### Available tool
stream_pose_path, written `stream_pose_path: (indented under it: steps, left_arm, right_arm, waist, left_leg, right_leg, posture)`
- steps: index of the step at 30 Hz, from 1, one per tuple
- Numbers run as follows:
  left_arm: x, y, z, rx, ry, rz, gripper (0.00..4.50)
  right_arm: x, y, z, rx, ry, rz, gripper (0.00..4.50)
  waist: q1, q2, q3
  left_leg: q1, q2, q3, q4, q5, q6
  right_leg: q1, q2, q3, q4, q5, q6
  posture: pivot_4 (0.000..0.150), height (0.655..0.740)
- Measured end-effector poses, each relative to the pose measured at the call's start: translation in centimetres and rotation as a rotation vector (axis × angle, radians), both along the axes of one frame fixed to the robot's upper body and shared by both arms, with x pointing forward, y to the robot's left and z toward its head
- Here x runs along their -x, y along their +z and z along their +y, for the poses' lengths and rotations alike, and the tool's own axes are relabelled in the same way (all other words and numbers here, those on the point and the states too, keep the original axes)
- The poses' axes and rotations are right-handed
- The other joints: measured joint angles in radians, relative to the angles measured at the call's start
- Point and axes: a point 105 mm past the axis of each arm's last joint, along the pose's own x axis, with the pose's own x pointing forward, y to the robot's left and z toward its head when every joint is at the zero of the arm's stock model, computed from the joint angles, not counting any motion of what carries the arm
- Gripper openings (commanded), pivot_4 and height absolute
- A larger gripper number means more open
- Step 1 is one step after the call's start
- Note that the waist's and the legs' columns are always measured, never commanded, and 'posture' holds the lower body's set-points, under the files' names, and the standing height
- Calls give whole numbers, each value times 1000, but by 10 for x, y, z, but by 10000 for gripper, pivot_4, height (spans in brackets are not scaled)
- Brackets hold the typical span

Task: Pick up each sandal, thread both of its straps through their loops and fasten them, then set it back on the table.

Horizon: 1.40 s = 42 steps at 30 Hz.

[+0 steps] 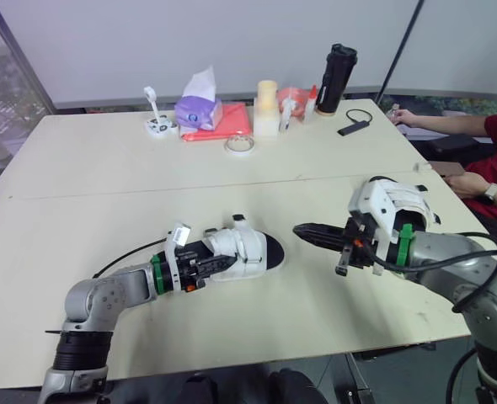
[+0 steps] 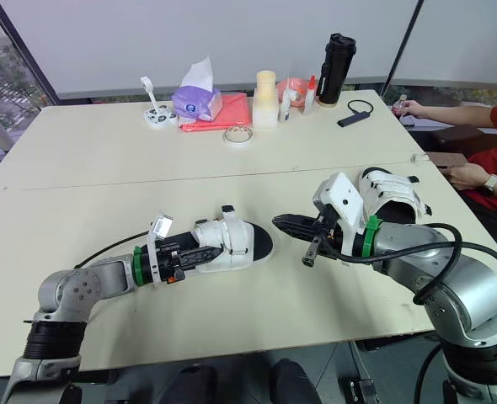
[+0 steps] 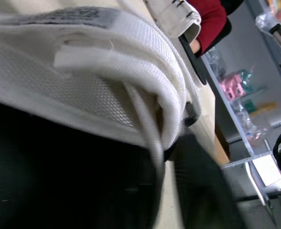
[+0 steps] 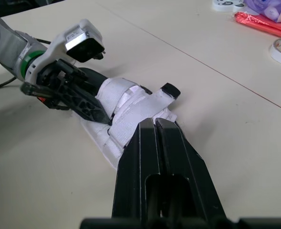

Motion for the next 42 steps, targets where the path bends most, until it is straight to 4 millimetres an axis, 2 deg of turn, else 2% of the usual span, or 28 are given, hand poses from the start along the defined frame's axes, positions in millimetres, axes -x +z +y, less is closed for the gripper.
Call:
stream_pose_path:
  steps: [6, 9, 11, 13, 15, 16, 17, 18, 21, 23, 25, 27, 29, 33, 36, 39, 42]
  left_arm:
    - [8, 2, -3, 16, -38, 10, 180]
    - [4, 9, -23, 112, -15, 0, 180]
    - [-10, 20, -46, 174, 57, -48, 180]
    - [-39, 44, -79, 261, 238, -140, 180]
    - [-59, 71, -96, 320, 382, -225, 180]
    - [-67, 76, -92, 311, 446, -263, 180]
    - [-73, 73, -84, 303, 514, -267, 180]
    - [-82, 64, -76, 285, 588, -247, 180]
    - [-110, 17, -59, 192, 784, -129, 180]
    - [-131, 28, -62, 175, 848, -145, 180]
    - [-150, 50, -59, 222, 946, -153, 180]
    - [-160, 65, -62, 286, 986, -141, 180]
    - [-162, 64, -68, 306, 997, -120, 180]
    - [-163, 38, -71, 271, 1018, -52, 180]
    - [-165, 45, -77, 305, 1020, -34, 180]
    - [-164, 41, -81, 303, 1008, -18, 13270]
    - [-163, 37, -84, 282, 987, -22, 28900]
  right_arm:
    - [2, -6, -3, 7, -4, 27, 0]
    - [2, -9, -7, 8, -30, 37, 0]
    - [-2, -8, -11, 0, -74, 18, 0]
    - [-12, -1, -18, -14, -161, -43, 0]
    - [-16, 1, -23, -17, -210, -66, 0]
    - [-16, -1, -24, -14, -220, -63, 0]
    - [-15, -3, -26, -13, -230, -56, 0]
    - [-16, -5, -27, -11, -241, -50, 0]
    - [-16, -6, -29, -12, -257, -51, 0]
    - [-16, -7, -28, -16, -263, -50, 0]
    - [-14, -6, -25, -18, -258, -56, 0]
    - [-13, -6, -23, -25, -256, -54, 0]
    - [-12, -6, -22, -31, -255, -50, 0]
    - [-12, -7, -22, -27, -262, -44, 0]
    - [-9, -12, -21, -19, -262, -29, 0]
    - [-8, -11, -20, -20, -259, -29, 0]
    - [-8, -12, -19, -19, -256, -27, 0]
  waist:
    - [-2, 0, 0]
    - [7, 0, 0]
    - [18, 0, 1]
    - [30, -1, 1]
    - [26, -2, 1]
    - [19, -1, -1]
    - [11, -1, -1]
    - [1, -1, -1]
    - [-3, -1, -1]
    - [1, -3, 0]
    - [3, -3, 0]
    - [5, -3, 0]
    - [6, -3, 0]
    - [4, -3, 0]
    - [8, -3, 0]
    - [12, -3, 0]
    - [13, -3, 0]
  left_leg:
    - [0, 0, 0, 1, 0, 0]
    - [-2, 0, 0, 3, 0, 0]
    - [-5, 0, 0, 9, 0, 1]
    - [-10, 0, -1, 16, 0, 1]
    - [-11, -1, 2, 18, 0, 1]
    - [-9, -2, 3, 17, 0, 1]
    - [-3, -2, 6, 13, -1, 2]
    - [-1, -2, 6, 12, -2, 4]
    - [-1, -2, 4, 12, -2, 5]
    - [-3, -2, 3, 14, -2, 5]
    - [-5, -3, 4, 15, -2, 5]
    - [-7, -4, 4, 15, -2, 5]
    - [-7, -5, 4, 15, -4, 9]
    - [-11, -5, 3, 14, -6, 12]
    - [-13, -5, 2, 15, -6, 12]
    - [-13, -5, 2, 17, -6, 12]
    - [-12, -5, 2, 17, -6, 12]
  right_leg:
    - [0, 0, 0, 0, 0, 0]
    - [0, 0, 0, 0, 1, 1]
    - [0, 0, 0, 0, 3, 3]
    - [0, 0, 0, -3, 8, 6]
    - [0, 0, 2, -5, 11, 8]
    - [0, 0, 4, -5, 11, 8]
    - [2, 0, 9, -4, 11, 8]
    - [3, 1, 10, -3, 10, 8]
    - [2, 4, 9, -2, 10, 8]
    - [1, 4, 8, -2, 11, 8]
    - [1, 3, 9, -3, 11, 8]
    - [1, 2, 9, -5, 11, 9]
    - [1, 1, 9, -6, 10, 10]
    - [-3, 1, 8, -4, 10, 10]
    - [-5, 1, 8, -3, 10, 10]
    - [-4, 1, 8, -3, 10, 10]
    - [-4, 1, 8, -2, 10, 10]
  posture:
    - [1500, 7400]
    - [1500, 7400]
    - [1500, 7400]
    - [1500, 7400]
    - [1500, 7400]
    - [1500, 7400]
    - [1500, 7400]
    - [1500, 7400]
    - [1500, 7400]
    - [1500, 7400]
    - [1500, 7400]
    - [1500, 7400]
    - [1500, 7400]
    - [1500, 7400]
    - [1500, 7400]
    - [1500, 7400]
    - [1500, 7400]
